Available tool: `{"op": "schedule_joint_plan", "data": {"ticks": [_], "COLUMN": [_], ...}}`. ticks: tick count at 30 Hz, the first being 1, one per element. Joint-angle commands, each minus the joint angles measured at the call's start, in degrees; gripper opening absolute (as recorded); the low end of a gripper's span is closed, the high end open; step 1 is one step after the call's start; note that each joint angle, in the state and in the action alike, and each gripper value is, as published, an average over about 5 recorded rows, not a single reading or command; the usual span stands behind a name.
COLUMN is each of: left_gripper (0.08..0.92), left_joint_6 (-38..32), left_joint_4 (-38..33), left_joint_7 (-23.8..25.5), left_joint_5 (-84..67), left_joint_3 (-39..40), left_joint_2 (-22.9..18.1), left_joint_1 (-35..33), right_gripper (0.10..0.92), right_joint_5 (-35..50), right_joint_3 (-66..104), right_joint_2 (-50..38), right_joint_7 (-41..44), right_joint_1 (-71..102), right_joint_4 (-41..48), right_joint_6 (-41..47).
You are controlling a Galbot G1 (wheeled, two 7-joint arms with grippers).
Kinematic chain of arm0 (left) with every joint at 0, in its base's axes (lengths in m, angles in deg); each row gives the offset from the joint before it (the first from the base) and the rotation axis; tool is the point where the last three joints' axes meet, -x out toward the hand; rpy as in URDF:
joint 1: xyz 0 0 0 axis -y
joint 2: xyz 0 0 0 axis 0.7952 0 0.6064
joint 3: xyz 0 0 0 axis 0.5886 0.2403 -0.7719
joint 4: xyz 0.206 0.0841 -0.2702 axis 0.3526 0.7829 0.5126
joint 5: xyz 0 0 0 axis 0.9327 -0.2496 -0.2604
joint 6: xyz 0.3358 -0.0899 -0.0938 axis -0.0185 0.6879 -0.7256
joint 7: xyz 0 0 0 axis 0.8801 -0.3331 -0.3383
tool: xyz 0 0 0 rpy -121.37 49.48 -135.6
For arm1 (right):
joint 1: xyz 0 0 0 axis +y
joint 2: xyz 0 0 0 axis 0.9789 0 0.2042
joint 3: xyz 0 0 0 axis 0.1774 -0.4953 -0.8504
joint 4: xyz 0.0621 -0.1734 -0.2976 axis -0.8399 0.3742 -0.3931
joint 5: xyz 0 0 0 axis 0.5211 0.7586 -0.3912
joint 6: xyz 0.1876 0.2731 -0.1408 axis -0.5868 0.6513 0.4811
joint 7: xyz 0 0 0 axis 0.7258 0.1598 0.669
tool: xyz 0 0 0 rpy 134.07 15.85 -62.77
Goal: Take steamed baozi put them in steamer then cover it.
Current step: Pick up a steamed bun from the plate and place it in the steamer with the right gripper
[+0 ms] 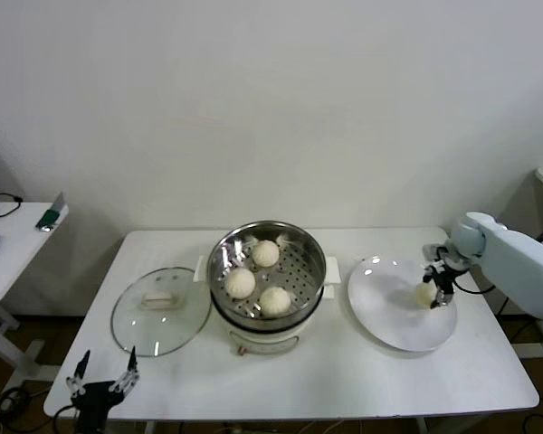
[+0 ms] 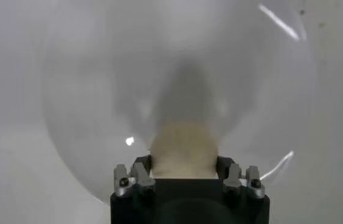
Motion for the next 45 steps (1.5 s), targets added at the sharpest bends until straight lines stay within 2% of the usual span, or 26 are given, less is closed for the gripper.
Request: {"op": "schedule_joint_plan", "data": {"ticks": [1, 7, 16, 22, 34, 45], "left_gripper": [0.823, 0.823, 0.823, 0.823, 0.823, 0.823], "left_joint_6": [0.23, 0.14, -1.35, -1.73, -1.74, -1.59], "left_joint_4": [-0.5, -0.91, -1.08, -1.17, -0.72, -0.44], "left_joint_7": [0.12, 0.34, 1.12, 1.56, 1.76, 1.2], "left_joint_5": [-0.01, -0.22, 1.62, 3.94, 4.27, 2.47], "left_joint_3": [0.88, 2.1, 4.54, 7.35, 9.31, 8.72], "left_joint_2": [0.32, 0.84, 3.72, 5.01, 5.49, 5.8], "left_joint_1": [0.57, 1.15, -0.17, -0.71, -0.01, 0.42], "right_gripper": [0.679, 0.686, 0.687, 0.695, 0.696, 0.704], "right_joint_5": [15.77, 32.99, 49.3, 57.13, 61.13, 56.7], "right_joint_3": [-14.54, -29.05, -37.76, -41.7, -49.19, -48.0], "right_joint_2": [1.7, 7.59, 17.93, 23.1, 28.36, 32.42], "right_joint_7": [-1.08, -2.81, -5.39, -6.83, -8.99, -10.66], "right_joint_1": [-17.1, -33.35, -42.42, -45.03, -44.69, -37.05], "right_joint_4": [-3.36, -6.73, -9.0, -13.45, -19.91, -15.52], "right_joint_6": [4.25, 8.15, 9.93, 11.65, 12.92, 13.4]}}
